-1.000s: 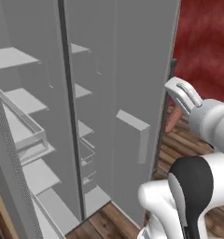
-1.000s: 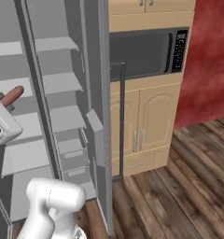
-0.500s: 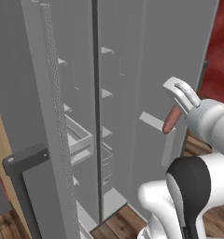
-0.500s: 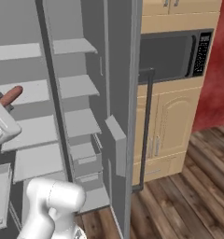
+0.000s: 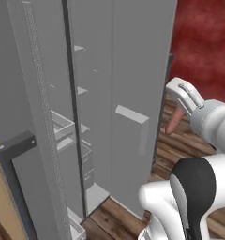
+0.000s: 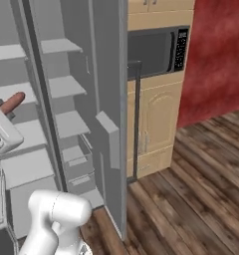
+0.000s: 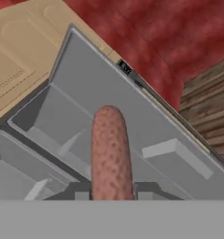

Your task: Move the hot dog bun to the plate on the dining table and place the condiment next to that plate. Then navigate to the fridge and take the sausage and place it on the plate as well.

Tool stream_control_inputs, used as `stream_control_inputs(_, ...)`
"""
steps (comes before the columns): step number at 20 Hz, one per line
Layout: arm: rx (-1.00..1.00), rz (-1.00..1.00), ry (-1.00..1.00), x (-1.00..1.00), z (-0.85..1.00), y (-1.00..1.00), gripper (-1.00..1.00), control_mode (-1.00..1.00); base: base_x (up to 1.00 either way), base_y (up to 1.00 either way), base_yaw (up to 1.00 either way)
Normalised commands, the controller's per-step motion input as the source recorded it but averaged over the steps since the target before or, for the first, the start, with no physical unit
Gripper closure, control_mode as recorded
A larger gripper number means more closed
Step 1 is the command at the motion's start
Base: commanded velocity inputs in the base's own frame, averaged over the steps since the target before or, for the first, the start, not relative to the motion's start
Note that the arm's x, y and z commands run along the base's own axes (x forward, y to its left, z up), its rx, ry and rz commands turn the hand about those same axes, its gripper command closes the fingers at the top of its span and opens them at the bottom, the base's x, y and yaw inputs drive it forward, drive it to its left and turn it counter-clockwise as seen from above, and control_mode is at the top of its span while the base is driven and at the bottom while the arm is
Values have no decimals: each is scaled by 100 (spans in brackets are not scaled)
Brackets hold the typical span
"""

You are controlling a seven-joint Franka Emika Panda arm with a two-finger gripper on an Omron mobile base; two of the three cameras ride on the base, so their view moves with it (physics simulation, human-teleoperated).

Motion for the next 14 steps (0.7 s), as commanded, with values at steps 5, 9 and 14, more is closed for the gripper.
stream_control_inputs(5,0,0,0,0,0,0,100,100,-100,2,-51)
stream_control_inputs(9,0,0,0,0,0,0,100,100,-88,0,-64)
stream_control_inputs(14,0,0,0,0,0,0,100,100,-94,0,-59)
